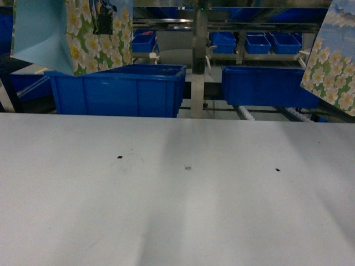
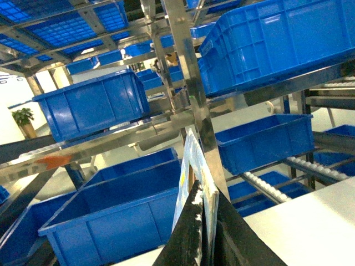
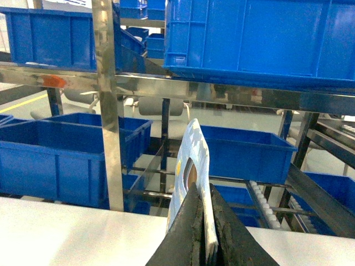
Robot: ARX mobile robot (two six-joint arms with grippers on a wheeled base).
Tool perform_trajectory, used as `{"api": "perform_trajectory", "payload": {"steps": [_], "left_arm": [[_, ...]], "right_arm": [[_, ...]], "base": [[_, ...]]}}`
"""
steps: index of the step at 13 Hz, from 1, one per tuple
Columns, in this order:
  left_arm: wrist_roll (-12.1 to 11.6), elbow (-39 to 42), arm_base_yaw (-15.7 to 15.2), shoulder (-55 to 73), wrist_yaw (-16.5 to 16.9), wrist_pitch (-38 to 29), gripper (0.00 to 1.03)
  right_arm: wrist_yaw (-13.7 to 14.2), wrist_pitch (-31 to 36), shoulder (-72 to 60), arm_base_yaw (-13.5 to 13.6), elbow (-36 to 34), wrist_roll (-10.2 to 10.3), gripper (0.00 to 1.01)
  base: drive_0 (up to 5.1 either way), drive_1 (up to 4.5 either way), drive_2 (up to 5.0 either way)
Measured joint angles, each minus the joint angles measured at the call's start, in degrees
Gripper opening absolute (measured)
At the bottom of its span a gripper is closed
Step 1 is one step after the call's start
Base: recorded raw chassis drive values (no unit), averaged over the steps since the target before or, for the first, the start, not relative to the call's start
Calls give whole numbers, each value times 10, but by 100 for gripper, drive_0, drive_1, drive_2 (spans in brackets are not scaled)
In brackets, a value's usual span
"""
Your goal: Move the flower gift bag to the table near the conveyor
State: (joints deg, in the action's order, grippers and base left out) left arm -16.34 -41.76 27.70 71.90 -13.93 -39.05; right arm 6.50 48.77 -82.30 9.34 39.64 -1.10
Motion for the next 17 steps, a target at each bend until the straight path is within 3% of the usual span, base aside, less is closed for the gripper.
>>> {"api": "perform_trajectory", "payload": {"steps": [6, 9, 12, 15, 17], "left_arm": [[0, 0, 0, 0, 0, 0, 2], [0, 0, 1, 0, 3, 0, 2], [0, 0, 3, 0, 3, 0, 2], [0, 0, 3, 0, 3, 0, 2], [0, 0, 3, 0, 3, 0, 2]], "right_arm": [[1, 19, -36, -13, 1, 17, 2], [5, 85, -134, -50, 13, 33, 2], [-20, 158, -265, -72, 88, 63, 2], [-57, 167, -355, -71, 122, 106, 2], [-53, 176, -396, -71, 147, 110, 2]], "base": [[-308, 492, -189], [-308, 492, -189], [-308, 492, -189], [-308, 492, -189], [-154, 246, -95]]}}
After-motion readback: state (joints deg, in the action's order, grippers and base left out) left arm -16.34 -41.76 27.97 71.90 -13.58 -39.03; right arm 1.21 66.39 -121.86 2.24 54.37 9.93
